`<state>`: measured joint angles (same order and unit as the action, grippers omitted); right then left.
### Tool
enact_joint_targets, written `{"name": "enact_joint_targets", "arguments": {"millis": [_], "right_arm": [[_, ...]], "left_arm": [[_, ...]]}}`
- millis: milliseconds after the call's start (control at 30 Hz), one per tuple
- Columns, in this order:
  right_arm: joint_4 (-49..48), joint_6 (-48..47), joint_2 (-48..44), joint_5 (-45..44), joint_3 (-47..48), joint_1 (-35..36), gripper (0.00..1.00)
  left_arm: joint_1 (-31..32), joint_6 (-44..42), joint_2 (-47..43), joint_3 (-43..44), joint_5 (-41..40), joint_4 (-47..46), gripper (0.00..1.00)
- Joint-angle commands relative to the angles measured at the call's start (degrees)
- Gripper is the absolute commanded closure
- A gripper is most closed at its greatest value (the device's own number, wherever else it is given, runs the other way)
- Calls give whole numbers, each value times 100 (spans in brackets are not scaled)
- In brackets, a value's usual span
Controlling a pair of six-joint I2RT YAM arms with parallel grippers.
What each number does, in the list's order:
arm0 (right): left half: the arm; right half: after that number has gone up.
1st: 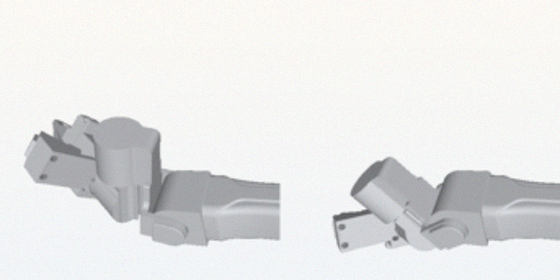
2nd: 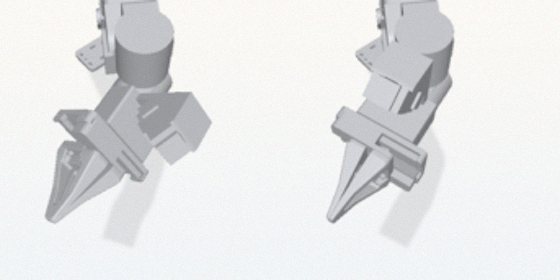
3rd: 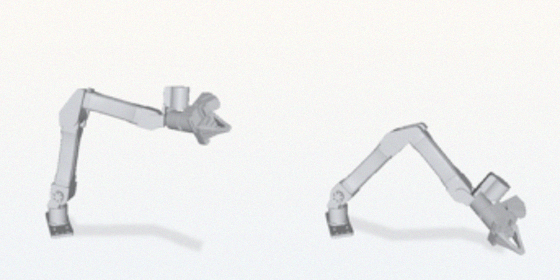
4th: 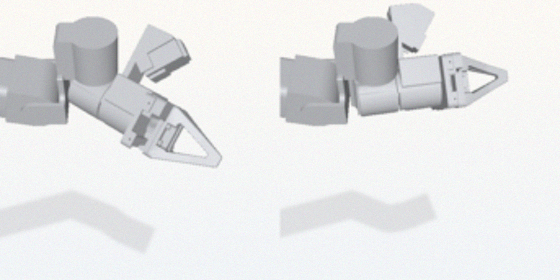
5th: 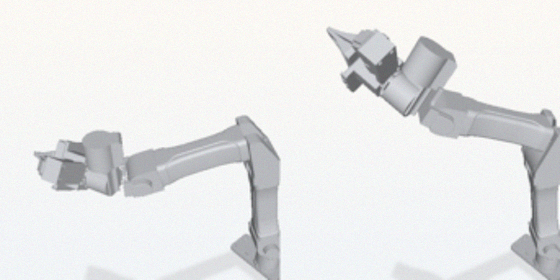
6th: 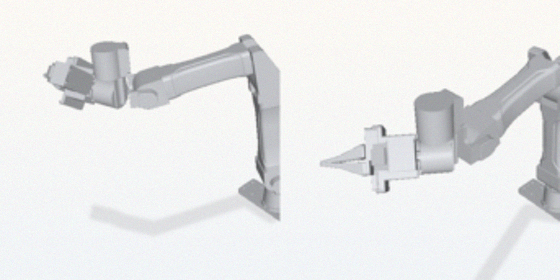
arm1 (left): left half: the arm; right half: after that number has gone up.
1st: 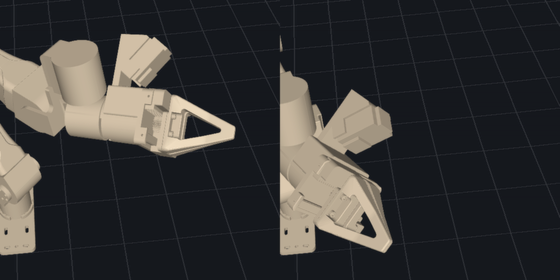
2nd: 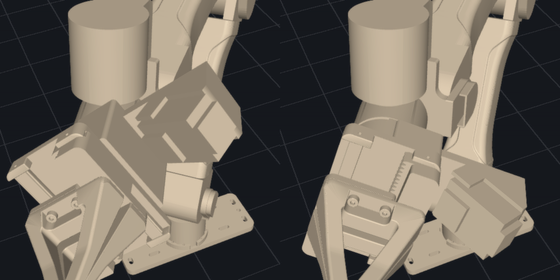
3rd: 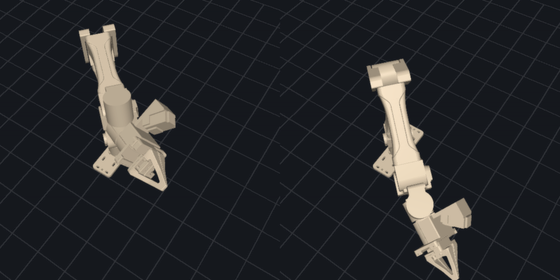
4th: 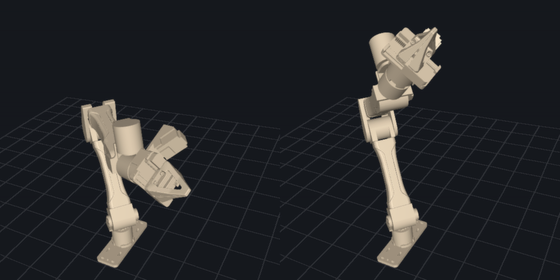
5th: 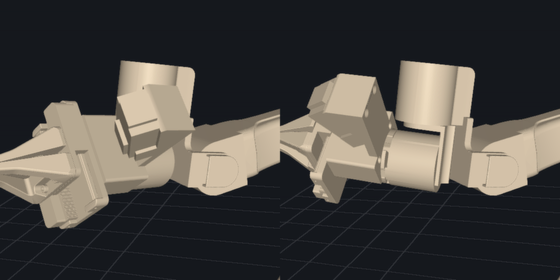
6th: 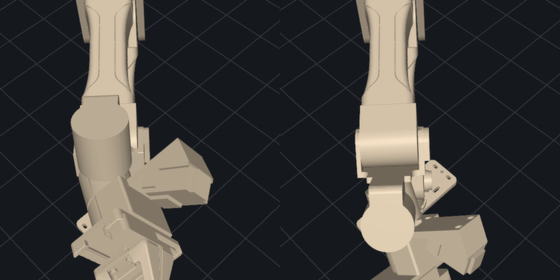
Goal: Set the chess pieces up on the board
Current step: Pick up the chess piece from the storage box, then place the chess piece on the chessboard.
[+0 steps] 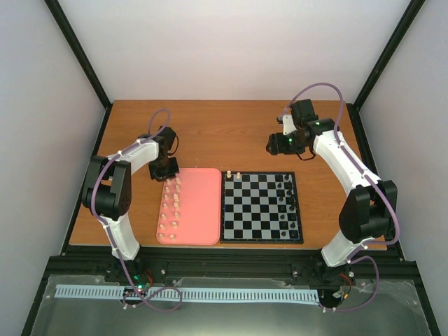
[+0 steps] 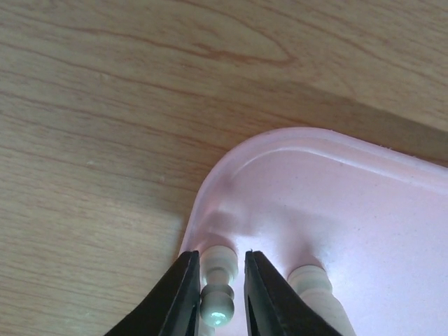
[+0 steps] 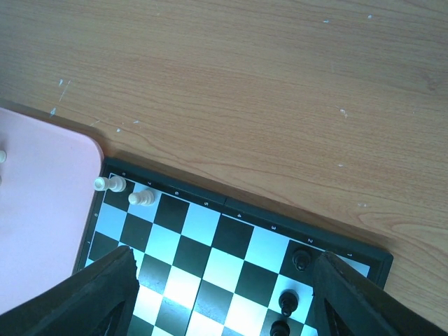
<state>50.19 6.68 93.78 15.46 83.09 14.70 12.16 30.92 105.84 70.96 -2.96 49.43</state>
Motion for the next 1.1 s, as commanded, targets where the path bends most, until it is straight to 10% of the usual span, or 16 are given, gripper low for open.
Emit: {"name": "enact_joint_targets", "arguments": {"millis": [0,600,1067], "right_arm": [[-10,-39,-9,-34,6,-45,31],[-43,-35,-17,-28,6,-46,31],[39,-35,30,-278,149,-50,31]], "left_arm": [[-56,11,35,-115,50,-54,80],[90,-431,-328,1482,219,1185,91],[2758,-718,1072,4281,676,2469,92]]}}
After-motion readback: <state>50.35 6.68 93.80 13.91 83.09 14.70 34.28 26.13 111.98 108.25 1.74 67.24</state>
